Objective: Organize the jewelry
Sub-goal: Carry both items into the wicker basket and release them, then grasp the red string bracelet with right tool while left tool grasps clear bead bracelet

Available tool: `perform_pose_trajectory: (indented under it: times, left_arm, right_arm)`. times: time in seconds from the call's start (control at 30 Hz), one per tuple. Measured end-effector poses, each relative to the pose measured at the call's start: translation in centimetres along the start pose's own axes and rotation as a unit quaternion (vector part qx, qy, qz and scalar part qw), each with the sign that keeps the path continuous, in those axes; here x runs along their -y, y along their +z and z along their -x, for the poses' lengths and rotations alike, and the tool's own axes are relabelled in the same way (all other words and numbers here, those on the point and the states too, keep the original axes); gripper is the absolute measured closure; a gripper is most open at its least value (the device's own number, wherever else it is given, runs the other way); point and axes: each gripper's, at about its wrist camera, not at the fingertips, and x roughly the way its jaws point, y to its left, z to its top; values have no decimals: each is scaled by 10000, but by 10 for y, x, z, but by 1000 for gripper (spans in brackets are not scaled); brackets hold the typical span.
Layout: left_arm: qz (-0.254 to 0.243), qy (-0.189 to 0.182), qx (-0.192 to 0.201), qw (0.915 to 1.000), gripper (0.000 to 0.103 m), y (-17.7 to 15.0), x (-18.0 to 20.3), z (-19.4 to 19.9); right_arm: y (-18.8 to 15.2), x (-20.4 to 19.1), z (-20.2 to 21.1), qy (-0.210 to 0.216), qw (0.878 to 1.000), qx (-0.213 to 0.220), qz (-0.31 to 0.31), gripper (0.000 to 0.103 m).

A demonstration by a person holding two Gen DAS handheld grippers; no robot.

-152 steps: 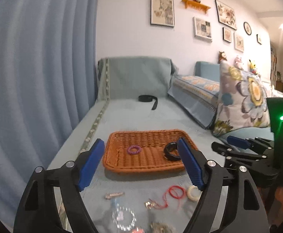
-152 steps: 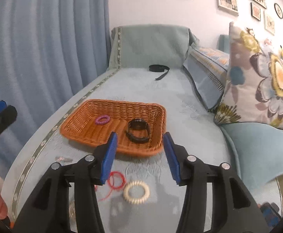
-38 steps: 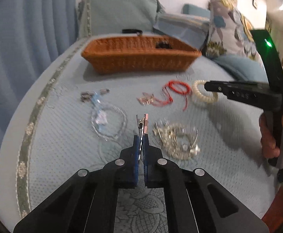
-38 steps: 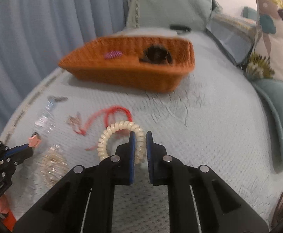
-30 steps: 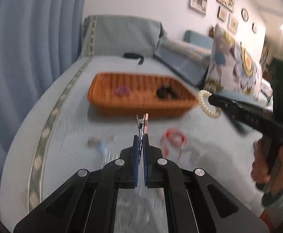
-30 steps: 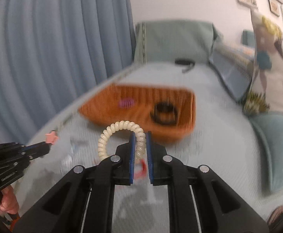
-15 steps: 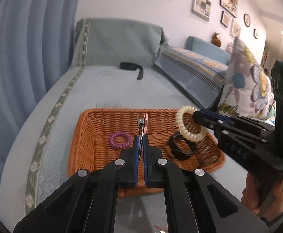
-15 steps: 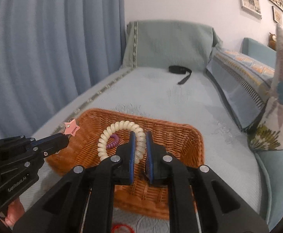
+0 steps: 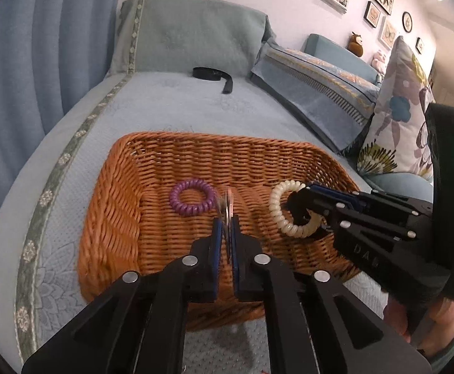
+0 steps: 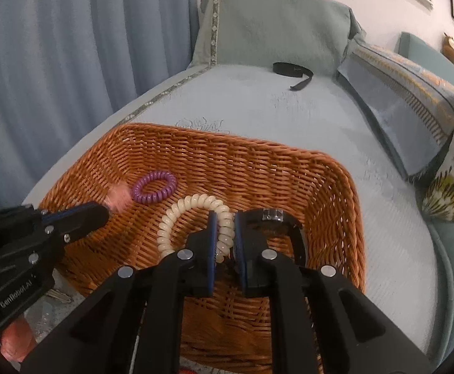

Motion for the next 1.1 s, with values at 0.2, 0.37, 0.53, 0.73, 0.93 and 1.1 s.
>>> perform_pose_trajectory:
  times: [0.2,0.37,0.53,0.73,0.93,1.1]
  left_arm:
    - [-50,-154,311,9994,75,-6,6,47]
    - [-17,-194,715,9973,63,-15,11,110]
    - [202,-102,797,9966,58,-40,7,152]
    - [731,84,391,9965,58,-93,-9,150]
    - [1126,-126,59,9935,58,-123,-34,127]
    - [1374,-99,-291,9900,58,-136,-57,112]
  right_arm:
    - [-4,4,30,309,9993,149,-135,93]
    - [-19,4,78,533,9976,394,-180,93]
    - [-43,4,113,653,9960,557,-244,93]
    - [-90,4,117,778,9956,304,-414,93]
    - [-117,13,88,848,9944,-110,-618,74]
    - [-127,14,69,747,9948,-342,-608,72]
